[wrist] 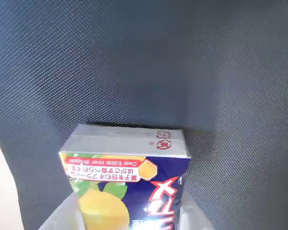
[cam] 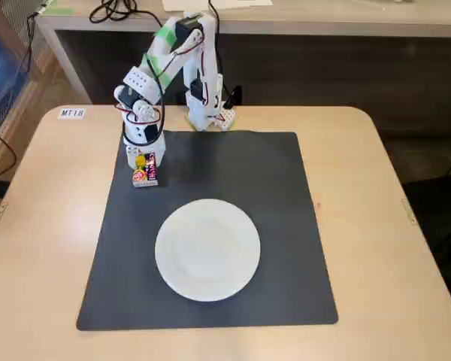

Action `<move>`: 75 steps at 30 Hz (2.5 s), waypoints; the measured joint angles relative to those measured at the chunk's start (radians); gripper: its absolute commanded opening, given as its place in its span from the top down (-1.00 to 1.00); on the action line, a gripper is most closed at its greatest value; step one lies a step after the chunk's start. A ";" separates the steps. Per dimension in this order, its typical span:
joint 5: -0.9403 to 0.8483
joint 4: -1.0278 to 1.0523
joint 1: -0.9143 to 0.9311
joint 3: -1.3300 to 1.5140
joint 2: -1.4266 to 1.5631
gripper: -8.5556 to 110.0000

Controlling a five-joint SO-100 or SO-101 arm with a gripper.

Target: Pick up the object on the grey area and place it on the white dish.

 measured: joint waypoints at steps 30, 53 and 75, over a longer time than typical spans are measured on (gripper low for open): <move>-0.574 0.017 -0.727 -0.891 -0.529 0.53; -0.666 0.545 -0.747 -2.037 -1.238 0.23; -0.675 0.546 -0.695 -1.170 -0.161 0.86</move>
